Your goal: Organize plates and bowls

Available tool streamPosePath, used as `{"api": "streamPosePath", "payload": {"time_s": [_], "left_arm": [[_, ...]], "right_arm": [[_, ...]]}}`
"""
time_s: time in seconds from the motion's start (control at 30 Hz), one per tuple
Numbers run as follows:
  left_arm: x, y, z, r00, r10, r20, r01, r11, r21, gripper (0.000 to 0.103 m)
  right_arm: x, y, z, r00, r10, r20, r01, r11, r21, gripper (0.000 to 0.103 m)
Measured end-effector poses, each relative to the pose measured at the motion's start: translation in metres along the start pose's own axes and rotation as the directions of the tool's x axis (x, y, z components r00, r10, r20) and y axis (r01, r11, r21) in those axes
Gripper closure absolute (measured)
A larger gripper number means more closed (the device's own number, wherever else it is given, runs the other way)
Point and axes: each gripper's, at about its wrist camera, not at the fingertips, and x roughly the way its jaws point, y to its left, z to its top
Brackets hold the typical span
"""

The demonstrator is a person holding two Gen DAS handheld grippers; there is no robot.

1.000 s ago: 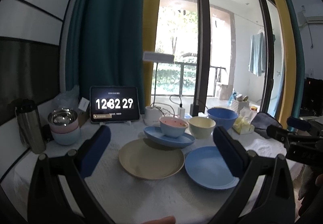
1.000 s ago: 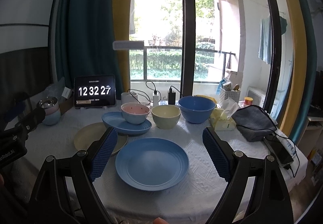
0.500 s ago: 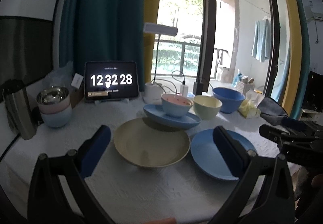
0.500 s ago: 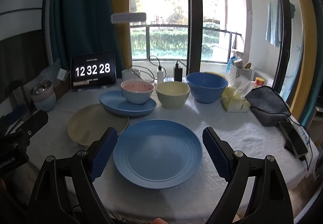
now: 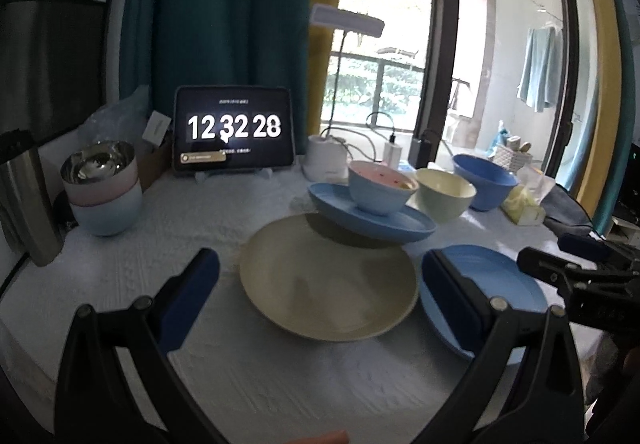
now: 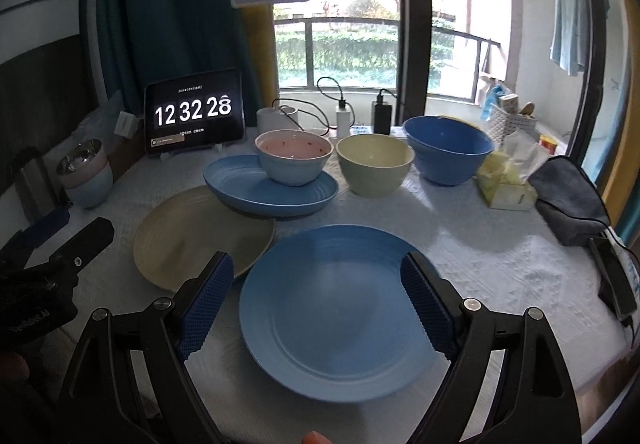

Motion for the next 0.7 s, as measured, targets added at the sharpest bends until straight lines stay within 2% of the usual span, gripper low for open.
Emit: {"api": "streamPosePath", "payload": {"time_s": [0.33,0.7], "left_arm": [[0.036,0.023,0.004,0.998,0.031,-0.055,-0.032,0.999,-0.015,0.002],[0.074,0.039,-0.002,0.990,0.057,-0.132,-0.061,0.998,-0.028,0.002]], "right_arm": [[0.045,0.017,0.014,0.998,0.023,-0.062,-0.023,1.000,-0.013,0.020],[0.088,0.025,0.023,0.989,0.055,-0.139,-0.057,0.998,-0.016,0.032]]}}
